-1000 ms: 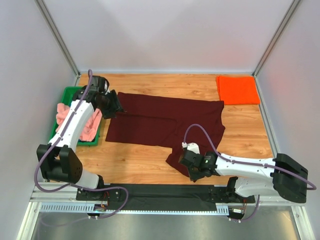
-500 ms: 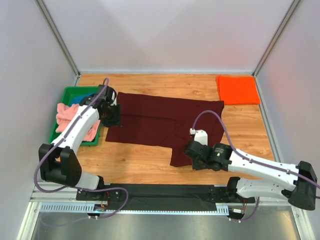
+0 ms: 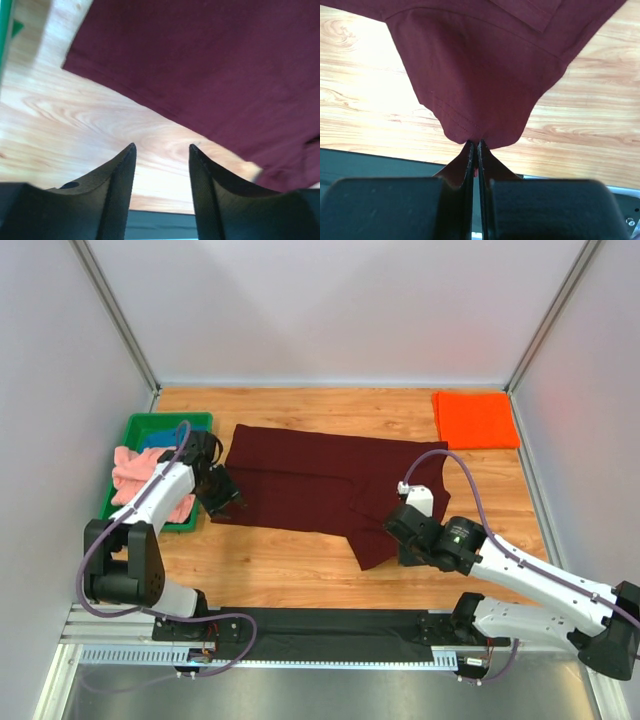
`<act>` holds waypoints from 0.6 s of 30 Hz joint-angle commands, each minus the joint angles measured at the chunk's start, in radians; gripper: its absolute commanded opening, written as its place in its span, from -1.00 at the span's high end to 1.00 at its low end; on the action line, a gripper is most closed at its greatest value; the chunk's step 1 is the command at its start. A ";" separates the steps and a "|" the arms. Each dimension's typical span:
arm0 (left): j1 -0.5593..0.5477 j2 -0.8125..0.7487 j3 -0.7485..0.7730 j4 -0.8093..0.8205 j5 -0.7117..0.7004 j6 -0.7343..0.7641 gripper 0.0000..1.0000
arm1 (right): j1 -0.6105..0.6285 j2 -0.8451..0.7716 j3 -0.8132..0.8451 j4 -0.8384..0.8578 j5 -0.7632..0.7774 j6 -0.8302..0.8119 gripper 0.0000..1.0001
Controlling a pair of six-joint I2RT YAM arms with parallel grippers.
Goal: Fold and stack the t-shirts
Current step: Fold the tshirt
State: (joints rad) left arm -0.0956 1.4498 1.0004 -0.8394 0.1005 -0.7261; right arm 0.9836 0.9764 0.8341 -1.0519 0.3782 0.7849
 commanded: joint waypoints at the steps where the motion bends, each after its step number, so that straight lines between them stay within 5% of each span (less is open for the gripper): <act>1: -0.001 0.003 0.090 -0.013 -0.013 -0.298 -0.05 | -0.003 -0.018 0.022 0.055 -0.004 -0.047 0.99; 10: 0.002 0.047 0.098 -0.187 -0.172 -0.721 0.09 | -0.039 -0.045 0.022 0.095 -0.031 -0.096 0.99; 18: 0.002 0.112 0.133 -0.191 -0.309 -0.825 0.04 | -0.059 -0.044 -0.016 0.133 -0.084 -0.130 0.99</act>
State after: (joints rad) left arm -0.0963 1.5383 1.1004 -0.9958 -0.1215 -1.4441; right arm 0.9382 0.9455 0.8299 -0.9749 0.3210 0.6888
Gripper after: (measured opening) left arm 0.479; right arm 0.014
